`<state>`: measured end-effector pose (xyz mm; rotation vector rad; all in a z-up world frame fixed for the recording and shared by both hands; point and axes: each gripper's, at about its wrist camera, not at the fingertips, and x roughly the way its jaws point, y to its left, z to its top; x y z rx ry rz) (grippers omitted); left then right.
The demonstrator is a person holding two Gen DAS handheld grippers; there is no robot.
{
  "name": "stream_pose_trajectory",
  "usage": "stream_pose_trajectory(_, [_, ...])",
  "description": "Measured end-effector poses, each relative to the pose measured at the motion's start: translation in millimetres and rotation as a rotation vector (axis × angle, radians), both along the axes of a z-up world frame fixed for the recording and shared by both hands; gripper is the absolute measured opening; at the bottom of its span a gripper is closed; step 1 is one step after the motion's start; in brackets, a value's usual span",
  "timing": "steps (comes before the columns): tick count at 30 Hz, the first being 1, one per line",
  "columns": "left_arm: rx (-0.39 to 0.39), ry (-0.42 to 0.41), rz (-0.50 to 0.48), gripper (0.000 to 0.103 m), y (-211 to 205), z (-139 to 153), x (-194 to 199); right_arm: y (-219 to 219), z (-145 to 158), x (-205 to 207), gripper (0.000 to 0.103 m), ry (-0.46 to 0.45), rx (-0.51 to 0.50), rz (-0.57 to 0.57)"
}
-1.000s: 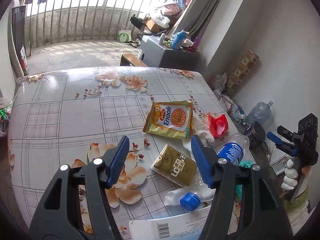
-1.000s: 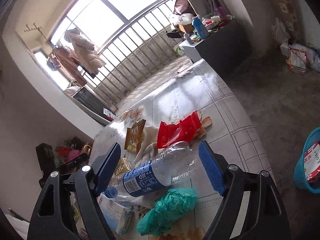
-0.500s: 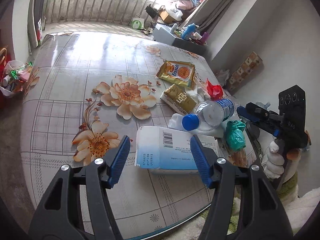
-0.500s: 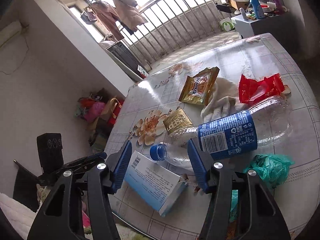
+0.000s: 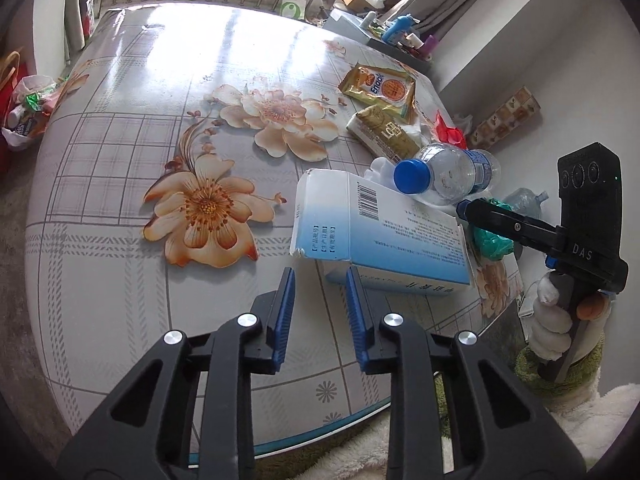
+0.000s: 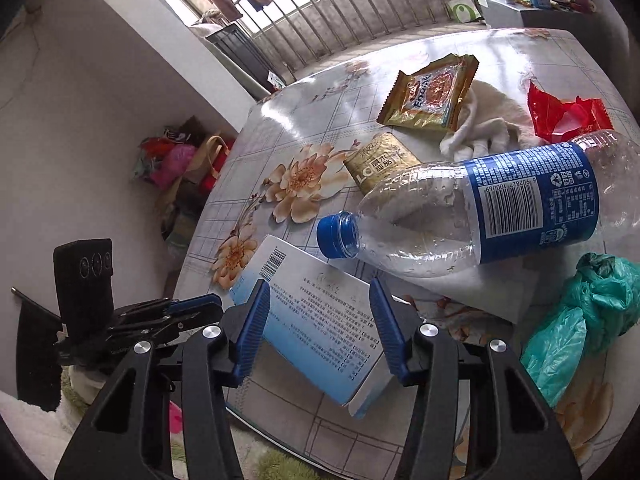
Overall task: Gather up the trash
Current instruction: 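Grasp the white-and-blue medicine box with the right gripper and lift it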
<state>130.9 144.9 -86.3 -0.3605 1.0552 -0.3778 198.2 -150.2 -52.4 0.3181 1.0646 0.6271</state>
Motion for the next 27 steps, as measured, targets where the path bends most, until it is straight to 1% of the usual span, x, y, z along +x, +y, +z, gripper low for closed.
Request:
stream_pose_trajectory(4, [-0.009,0.008,0.008,0.02,-0.2,-3.4,0.6,5.3,-8.8,-7.9,0.051,0.05,0.007,0.033])
stream_pose_trajectory(8, [0.002,0.0,0.021,0.02,2.0,-2.8,0.6,12.5,-9.0,-22.6,0.051,0.063,0.041,0.089])
stream_pose_trajectory(10, [0.0,0.004,0.031,0.02,4.6,-3.6,0.7,13.8,-5.8,-25.8,0.051,0.055,0.034,0.095])
stream_pose_trajectory(12, [0.0,0.007,0.038,0.02,6.4,-4.3,0.1,8.9,-0.6,-23.4,0.051,0.028,0.012,0.062])
stream_pose_trajectory(15, [-0.003,0.01,0.042,0.02,6.2,-5.3,-0.7,-0.5,4.9,-9.6,0.051,0.005,-0.012,-0.024])
stream_pose_trajectory(18, [-0.007,0.018,0.039,0.02,2.9,-8.8,-0.4,-3.7,2.7,-0.5,0.051,-0.003,-0.04,-0.059])
stream_pose_trajectory(20, [-0.006,0.025,0.036,0.02,-0.1,-11.9,0.9,-0.2,-5.2,-0.2,0.051,0.024,-0.046,-0.045])
stream_pose_trajectory(22, [0.001,0.028,0.033,0.02,-2.1,-14.5,2.4,5.7,-5.6,-5.7,0.051,0.017,-0.042,-0.01])
stream_pose_trajectory(25, [0.008,0.031,0.041,0.02,-2.5,-15.0,4.9,10.0,-7.1,-16.5,0.051,0.063,0.004,0.056])
stream_pose_trajectory(27, [0.013,0.029,0.048,0.02,-1.7,-14.4,6.9,9.9,-5.9,-23.7,0.051,0.069,0.012,0.082])
